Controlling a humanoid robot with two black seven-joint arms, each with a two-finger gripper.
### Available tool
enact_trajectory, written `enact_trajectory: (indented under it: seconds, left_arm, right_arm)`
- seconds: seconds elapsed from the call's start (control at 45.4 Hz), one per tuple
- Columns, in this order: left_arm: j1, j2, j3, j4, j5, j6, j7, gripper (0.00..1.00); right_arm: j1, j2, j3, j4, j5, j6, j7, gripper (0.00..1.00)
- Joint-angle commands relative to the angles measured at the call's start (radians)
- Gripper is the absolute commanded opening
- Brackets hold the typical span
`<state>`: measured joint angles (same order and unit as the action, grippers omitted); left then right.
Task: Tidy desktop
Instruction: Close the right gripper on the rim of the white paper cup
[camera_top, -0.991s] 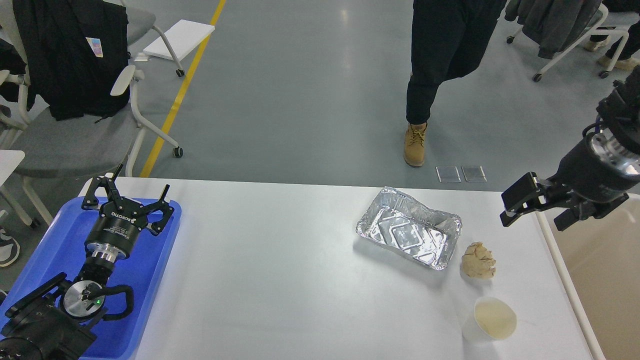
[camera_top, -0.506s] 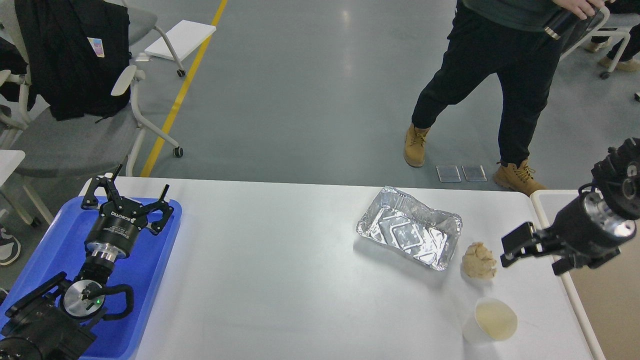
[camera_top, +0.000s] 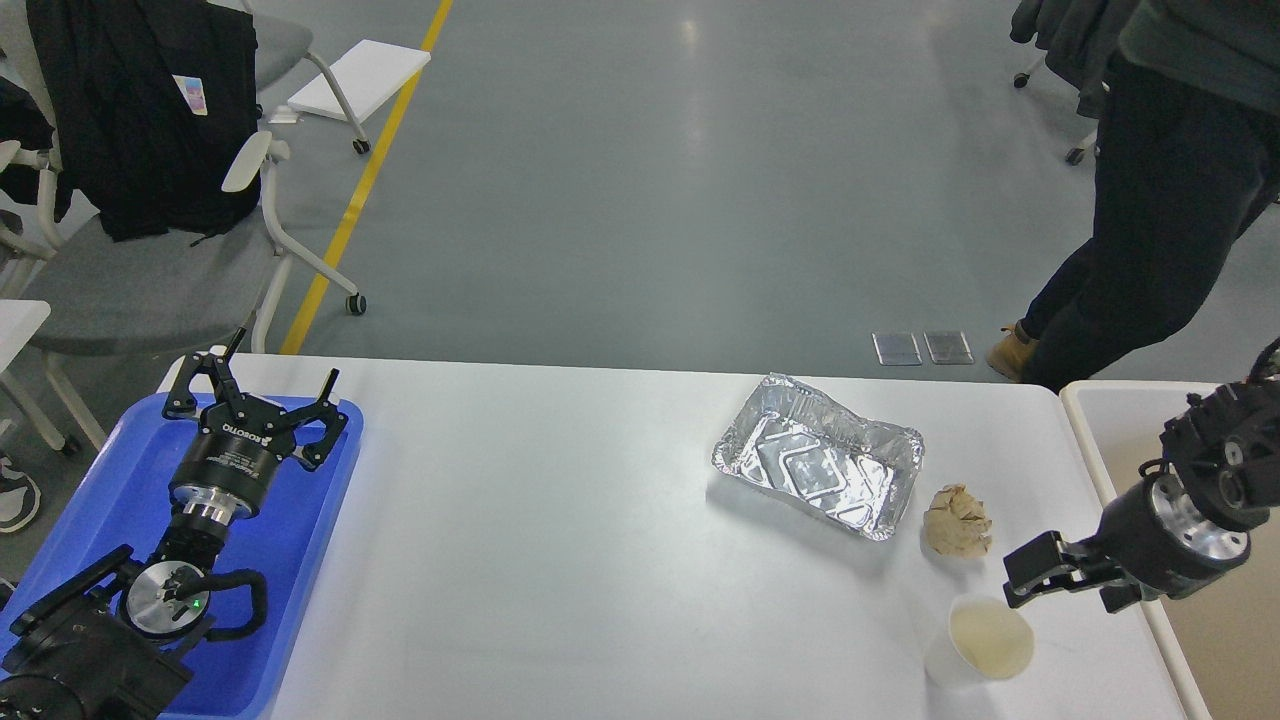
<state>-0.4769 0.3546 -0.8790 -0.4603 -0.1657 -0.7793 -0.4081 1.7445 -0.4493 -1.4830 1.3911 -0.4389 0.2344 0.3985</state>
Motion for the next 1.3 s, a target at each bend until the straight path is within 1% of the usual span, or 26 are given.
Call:
enact_trajectory:
  seconds: [0.0, 0.132, 0.242, 0.33, 0.418, 0.484, 0.528, 0.55, 0.572, 0.617, 0.639, 0.705, 0.771, 0.793, 0.815, 0.859, 0.881, 0.969, 1.123, 1.277]
  left_arm:
    - [0.000, 0.000, 0.000, 0.000, 0.000, 0.000, 0.000, 0.99]
    - [0.000, 0.000, 0.000, 0.000, 0.000, 0.000, 0.000, 0.99]
    - [0.000, 0.000, 0.000, 0.000, 0.000, 0.000, 0.000, 0.99]
    - [0.000, 0.000, 0.000, 0.000, 0.000, 0.000, 0.000, 0.99]
    - [0.000, 0.000, 0.000, 0.000, 0.000, 0.000, 0.000, 0.99]
    - [0.000, 0.000, 0.000, 0.000, 0.000, 0.000, 0.000, 0.99]
    - [0.000, 0.000, 0.000, -0.001, 0.000, 0.000, 0.000, 0.99]
    - [0.000, 0.000, 0.000, 0.000, 0.000, 0.000, 0.000, 0.99]
    - [0.000, 0.000, 0.000, 0.000, 0.000, 0.000, 0.000, 0.99]
    - [0.000, 0.000, 0.000, 0.000, 0.000, 0.000, 0.000, 0.99]
    - [0.000, 0.000, 0.000, 0.000, 0.000, 0.000, 0.000, 0.99]
    - [0.000, 0.000, 0.000, 0.000, 0.000, 0.000, 0.000, 0.99]
    - [0.000, 0.000, 0.000, 0.000, 0.000, 0.000, 0.000, 0.99]
    - [0.000, 0.000, 0.000, 0.000, 0.000, 0.000, 0.000, 0.99]
    - [0.000, 0.000, 0.000, -0.001, 0.000, 0.000, 0.000, 0.99]
    - [0.000, 0.000, 0.000, 0.000, 0.000, 0.000, 0.000, 0.99]
    - [0.000, 0.000, 0.000, -0.001, 0.000, 0.000, 0.000, 0.99]
    - [0.000, 0.000, 0.000, 0.000, 0.000, 0.000, 0.000, 0.99]
    - [0.000, 0.000, 0.000, -0.001, 0.000, 0.000, 0.000, 0.99]
    - [0.000, 0.000, 0.000, -0.001, 0.000, 0.000, 0.000, 0.99]
  right_arm:
    - [-0.137, 0.003, 0.023, -0.055, -0.001, -0.069, 0.000, 1.00]
    - [-0.224, 0.007, 0.090, -0.103, -0.001, -0.072, 0.000, 1.00]
    - [-0.243, 0.007, 0.107, -0.119, -0.001, -0.075, 0.000, 1.00]
    - [-0.263, 0.006, 0.112, -0.149, -0.001, -0.109, 0.002, 0.99]
    - [-0.289, 0.007, 0.124, -0.161, -0.007, -0.142, 0.005, 0.97]
    - [-0.310, 0.009, 0.125, -0.165, -0.012, -0.179, 0.008, 0.87]
    - [-0.318, 0.009, 0.125, -0.169, -0.017, -0.185, 0.008, 0.84]
    - [-0.321, 0.011, 0.125, -0.170, -0.017, -0.188, 0.008, 0.81]
    - [-0.326, 0.009, 0.125, -0.172, -0.018, -0.190, 0.008, 0.75]
    - [-0.329, 0.009, 0.124, -0.170, -0.021, -0.191, 0.008, 0.60]
    - [-0.329, 0.009, 0.122, -0.170, -0.021, -0.190, 0.010, 0.54]
    - [-0.323, 0.008, 0.119, -0.170, -0.029, -0.193, 0.011, 0.42]
    - [-0.312, 0.004, 0.115, -0.165, -0.043, -0.199, 0.011, 0.33]
    - [-0.306, 0.001, 0.112, -0.162, -0.047, -0.199, 0.011, 0.28]
    - [-0.298, 0.001, 0.110, -0.161, -0.052, -0.199, 0.011, 0.22]
    - [-0.278, 0.000, 0.102, -0.158, -0.061, -0.199, 0.011, 0.05]
    - [-0.269, 0.000, 0.099, -0.155, -0.070, -0.199, 0.011, 0.00]
    - [-0.231, -0.002, 0.075, -0.135, -0.113, -0.198, 0.011, 0.00]
    - [-0.186, -0.011, 0.066, -0.118, -0.113, -0.187, 0.011, 0.00]
    - [-0.126, -0.037, 0.064, -0.060, -0.116, -0.178, 0.013, 0.00]
